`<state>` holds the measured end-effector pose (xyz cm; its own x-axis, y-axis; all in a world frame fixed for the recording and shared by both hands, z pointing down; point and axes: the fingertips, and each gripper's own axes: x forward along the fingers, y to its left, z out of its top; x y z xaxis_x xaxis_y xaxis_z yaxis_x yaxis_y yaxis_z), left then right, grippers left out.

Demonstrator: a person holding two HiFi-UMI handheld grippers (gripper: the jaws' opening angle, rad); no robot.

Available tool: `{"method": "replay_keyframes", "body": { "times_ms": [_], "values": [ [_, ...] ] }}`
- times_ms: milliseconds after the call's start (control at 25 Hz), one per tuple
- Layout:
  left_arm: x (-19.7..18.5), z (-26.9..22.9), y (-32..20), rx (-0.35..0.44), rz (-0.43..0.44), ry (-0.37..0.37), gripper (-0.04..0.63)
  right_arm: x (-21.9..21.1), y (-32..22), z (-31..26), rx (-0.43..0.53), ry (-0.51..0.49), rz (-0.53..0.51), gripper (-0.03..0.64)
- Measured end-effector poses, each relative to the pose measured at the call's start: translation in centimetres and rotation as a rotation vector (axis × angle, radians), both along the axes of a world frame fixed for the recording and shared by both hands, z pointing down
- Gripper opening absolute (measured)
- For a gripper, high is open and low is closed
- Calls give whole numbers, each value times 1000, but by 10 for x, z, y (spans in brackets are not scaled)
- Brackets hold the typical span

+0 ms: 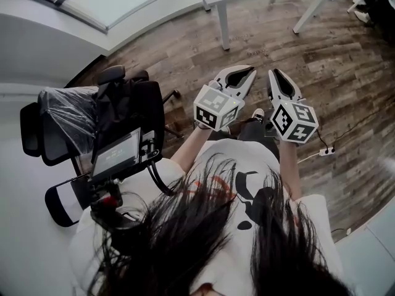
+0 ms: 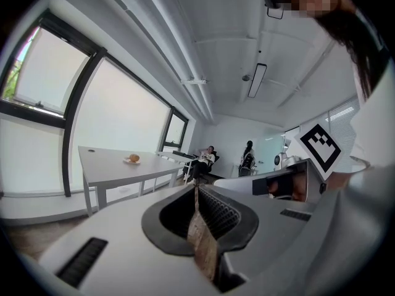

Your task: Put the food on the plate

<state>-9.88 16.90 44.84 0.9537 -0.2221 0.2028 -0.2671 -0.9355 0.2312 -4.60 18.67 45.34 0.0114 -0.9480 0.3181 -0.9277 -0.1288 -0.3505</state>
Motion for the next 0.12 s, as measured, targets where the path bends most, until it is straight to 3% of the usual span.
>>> {"method": "replay_keyframes", "body": {
  "times_ms": [120],
  "values": [
    [-2, 0, -2, 4, -5, 1, 6, -2, -1, 1, 1, 2, -1, 67]
  ]
}}
